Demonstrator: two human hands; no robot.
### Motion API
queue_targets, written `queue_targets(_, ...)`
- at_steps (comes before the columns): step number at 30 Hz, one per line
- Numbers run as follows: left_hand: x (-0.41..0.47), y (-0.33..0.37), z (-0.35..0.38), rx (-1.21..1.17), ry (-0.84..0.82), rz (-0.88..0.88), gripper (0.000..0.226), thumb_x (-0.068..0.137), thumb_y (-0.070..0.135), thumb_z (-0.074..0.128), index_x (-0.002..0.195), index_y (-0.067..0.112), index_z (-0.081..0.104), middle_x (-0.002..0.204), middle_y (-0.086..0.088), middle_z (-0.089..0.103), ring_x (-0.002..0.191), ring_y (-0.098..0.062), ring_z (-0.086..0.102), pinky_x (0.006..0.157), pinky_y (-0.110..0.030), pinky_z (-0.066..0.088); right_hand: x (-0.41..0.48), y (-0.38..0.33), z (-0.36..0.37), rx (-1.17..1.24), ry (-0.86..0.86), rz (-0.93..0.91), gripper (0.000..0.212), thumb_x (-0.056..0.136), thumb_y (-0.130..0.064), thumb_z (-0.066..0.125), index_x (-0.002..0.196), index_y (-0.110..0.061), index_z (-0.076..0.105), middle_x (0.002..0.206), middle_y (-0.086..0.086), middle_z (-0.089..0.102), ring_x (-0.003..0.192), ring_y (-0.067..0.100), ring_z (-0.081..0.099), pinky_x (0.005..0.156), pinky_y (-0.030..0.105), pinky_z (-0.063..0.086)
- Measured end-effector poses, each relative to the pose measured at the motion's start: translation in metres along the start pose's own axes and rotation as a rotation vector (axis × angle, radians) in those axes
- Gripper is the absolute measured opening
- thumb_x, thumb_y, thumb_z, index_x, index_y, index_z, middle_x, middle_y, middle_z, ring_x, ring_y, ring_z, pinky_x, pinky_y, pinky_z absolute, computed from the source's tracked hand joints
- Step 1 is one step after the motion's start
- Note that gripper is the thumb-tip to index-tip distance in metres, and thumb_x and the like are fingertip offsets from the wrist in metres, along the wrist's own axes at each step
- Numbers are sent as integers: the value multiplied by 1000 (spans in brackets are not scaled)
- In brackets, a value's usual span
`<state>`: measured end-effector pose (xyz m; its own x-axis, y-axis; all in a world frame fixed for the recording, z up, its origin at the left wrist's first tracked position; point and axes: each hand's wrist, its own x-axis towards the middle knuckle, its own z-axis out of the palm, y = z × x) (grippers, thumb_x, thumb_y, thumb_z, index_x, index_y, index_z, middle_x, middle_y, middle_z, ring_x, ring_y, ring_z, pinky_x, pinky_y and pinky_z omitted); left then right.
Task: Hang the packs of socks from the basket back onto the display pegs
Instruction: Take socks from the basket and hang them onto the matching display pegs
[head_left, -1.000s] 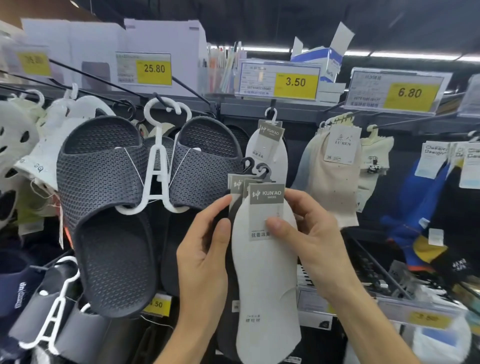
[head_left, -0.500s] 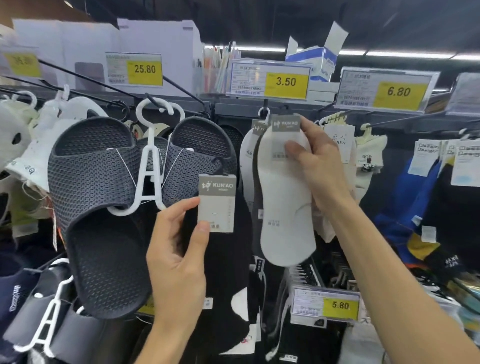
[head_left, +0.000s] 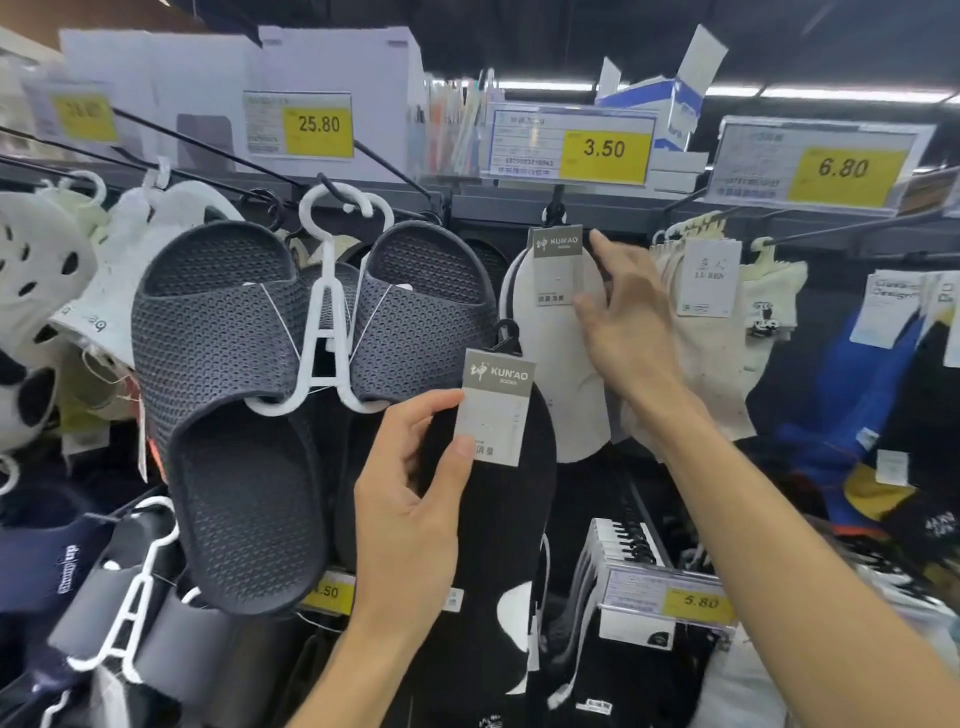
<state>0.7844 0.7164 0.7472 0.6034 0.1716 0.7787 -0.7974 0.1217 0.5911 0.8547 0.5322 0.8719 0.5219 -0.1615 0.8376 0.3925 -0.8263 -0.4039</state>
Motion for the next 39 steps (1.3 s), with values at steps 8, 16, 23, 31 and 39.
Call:
queue_targets(8,4,4,2,-50,23,20,29,97,15,59,113,40,63,113,10,72,110,-12,67,89,-19,52,-95,-34,-26,523,-408,-85,43,86,-40,68,128,-39,58,105,-17,72,100,4,68,85,26,56)
queue_targets(16,0,-12,7,139,-87,-12,42,93,19,57,123,48,52,107,17,70,97,-10,68,74,-17,52,-52,-21,-32,615,-112,83,39,92,-11,62,125,-33,58,116,-16,69,112,0,63,100,34,51)
queue_targets(23,-13,-31,7,370,-196,-52,40,92,30,53,124,53,48,114,27,61,105,-3,61,86,-30,54,4,-10,-12,432,-66,99,48,95,-20,54,141,-31,50,133,-14,62,126,4,54,110,38,43)
queue_targets(31,-18,-48,2,476,-258,-58,28,92,36,49,119,43,56,115,29,58,109,7,56,87,-30,53,5,-1,2,291,-135,9,58,97,-13,54,152,-21,35,152,-7,44,138,1,35,115,22,29)
queue_targets(39,-48,-36,35,587,-245,15,27,92,22,53,117,26,63,120,10,62,114,-10,55,101,-47,43,-50,15,-22,227,-217,65,68,91,-3,55,153,-18,31,109,3,64,94,10,67,85,27,57)
